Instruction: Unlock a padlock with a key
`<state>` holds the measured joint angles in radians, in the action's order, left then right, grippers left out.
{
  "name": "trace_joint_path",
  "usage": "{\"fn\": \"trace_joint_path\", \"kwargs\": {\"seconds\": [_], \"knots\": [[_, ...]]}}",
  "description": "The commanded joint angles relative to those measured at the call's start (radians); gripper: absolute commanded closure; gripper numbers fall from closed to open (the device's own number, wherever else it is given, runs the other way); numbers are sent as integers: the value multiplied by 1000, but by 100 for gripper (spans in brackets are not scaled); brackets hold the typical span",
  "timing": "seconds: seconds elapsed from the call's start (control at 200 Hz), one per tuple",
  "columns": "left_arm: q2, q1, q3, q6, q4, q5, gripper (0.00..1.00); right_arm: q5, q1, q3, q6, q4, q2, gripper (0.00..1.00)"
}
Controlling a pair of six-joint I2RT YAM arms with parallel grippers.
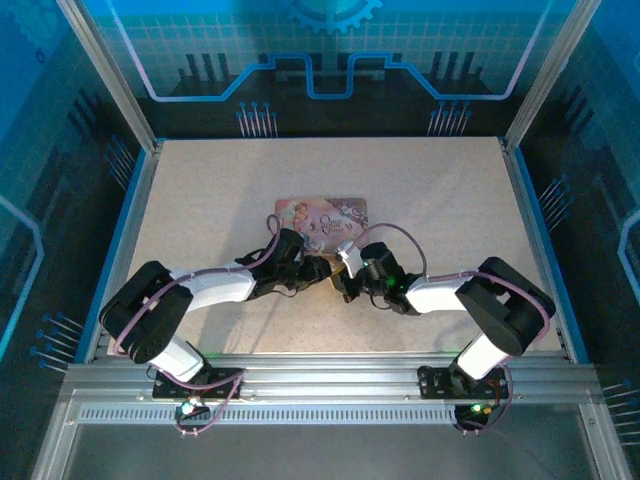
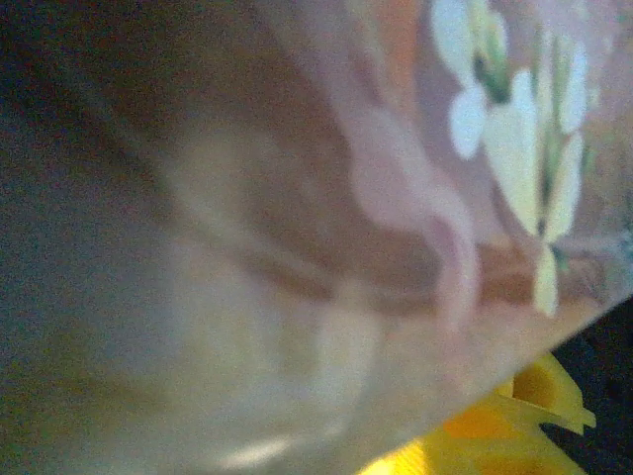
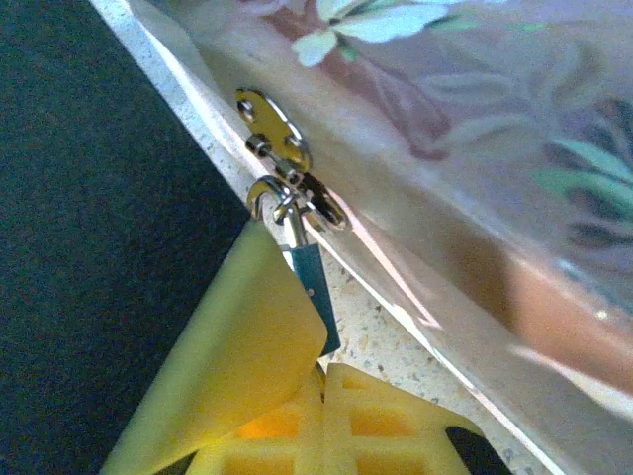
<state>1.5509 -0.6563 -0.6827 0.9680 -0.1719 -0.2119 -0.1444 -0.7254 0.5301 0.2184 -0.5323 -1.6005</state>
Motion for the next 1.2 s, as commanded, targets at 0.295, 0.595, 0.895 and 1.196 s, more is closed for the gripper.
{"fn": "trace_joint_path", "kwargs": {"seconds": [0.295, 0.595, 0.895, 1.196], "knots": [[-98, -2, 57, 17, -7, -49, 47, -50, 2, -7, 66, -4, -27, 100], [-313, 57, 173, 32, 29, -6, 36, -103, -12, 14, 157, 13, -34, 100], [-336, 66, 289, 130, -125, -38, 39, -135, -35, 26, 337, 36, -9, 100], [-250, 63, 310, 179, -260, -75, 44, -173, -46, 41, 489, 56, 24, 100]]}}
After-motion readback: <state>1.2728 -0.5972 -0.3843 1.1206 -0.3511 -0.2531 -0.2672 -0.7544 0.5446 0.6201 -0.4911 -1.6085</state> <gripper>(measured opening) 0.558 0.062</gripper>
